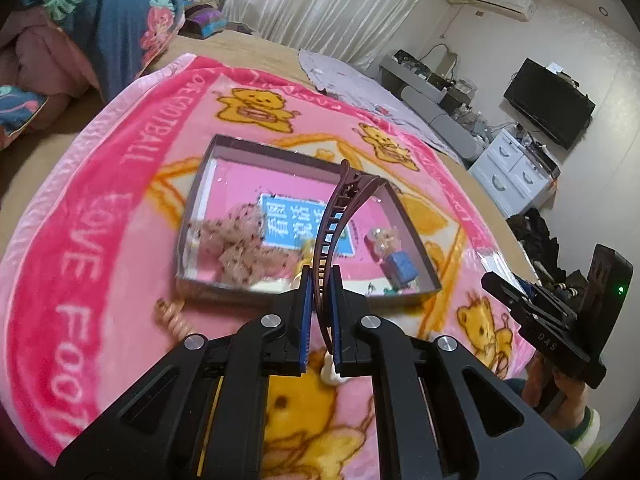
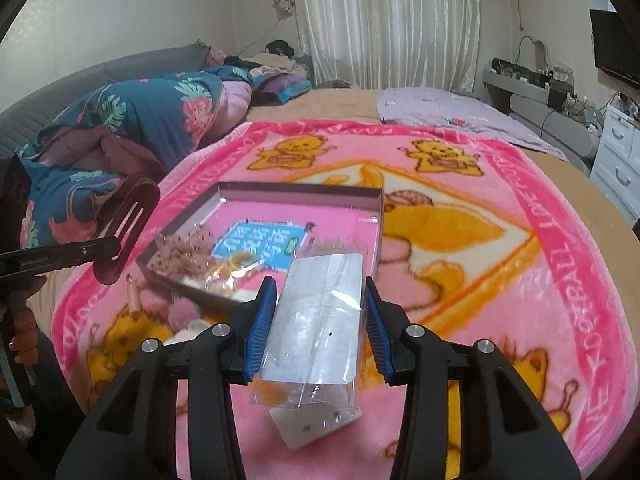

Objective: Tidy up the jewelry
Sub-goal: 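Carry the brown clip into the box and open left tool while right drops the bag there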

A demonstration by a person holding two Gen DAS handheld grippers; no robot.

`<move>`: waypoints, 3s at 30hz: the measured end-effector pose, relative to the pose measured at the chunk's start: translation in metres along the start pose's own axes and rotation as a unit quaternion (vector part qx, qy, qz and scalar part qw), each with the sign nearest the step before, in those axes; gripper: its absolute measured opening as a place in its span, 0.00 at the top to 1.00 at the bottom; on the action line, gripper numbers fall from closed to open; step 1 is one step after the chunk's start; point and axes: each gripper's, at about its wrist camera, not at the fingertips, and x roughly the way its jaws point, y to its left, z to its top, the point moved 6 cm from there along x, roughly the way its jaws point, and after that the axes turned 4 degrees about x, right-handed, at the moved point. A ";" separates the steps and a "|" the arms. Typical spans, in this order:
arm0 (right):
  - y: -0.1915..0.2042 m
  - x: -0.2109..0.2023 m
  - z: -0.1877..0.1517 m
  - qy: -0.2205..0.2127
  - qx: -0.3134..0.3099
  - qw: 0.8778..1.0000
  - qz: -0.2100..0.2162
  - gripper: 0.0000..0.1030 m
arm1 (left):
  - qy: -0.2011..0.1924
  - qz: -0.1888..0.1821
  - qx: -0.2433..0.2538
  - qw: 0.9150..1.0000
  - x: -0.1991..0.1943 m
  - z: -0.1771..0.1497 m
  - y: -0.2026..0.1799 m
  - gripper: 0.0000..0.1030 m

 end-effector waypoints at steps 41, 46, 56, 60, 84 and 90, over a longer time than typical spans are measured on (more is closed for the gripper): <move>0.016 0.080 0.046 0.017 -0.006 1.000 -0.007 0.60 | 0.043 0.020 0.008 0.999 0.101 0.029 0.029 0.98; 0.022 0.092 0.055 0.018 -0.011 1.000 -0.001 0.60 | 0.041 0.032 0.011 0.999 0.103 0.030 0.035 0.97; 0.029 0.120 0.028 0.065 -0.028 0.998 0.006 0.60 | 0.037 0.041 0.002 0.998 0.098 0.032 0.045 0.97; 0.032 0.128 0.016 0.081 -0.035 0.996 0.007 0.59 | 0.033 0.040 -0.001 0.999 0.092 0.033 0.045 0.97; 0.030 0.096 0.013 0.052 -0.018 0.998 0.011 0.24 | 0.006 0.043 0.020 0.999 0.050 0.037 0.029 0.56; 0.025 0.073 0.020 0.026 -0.003 1.000 0.010 0.12 | -0.008 0.045 0.022 0.999 0.031 0.038 0.024 0.39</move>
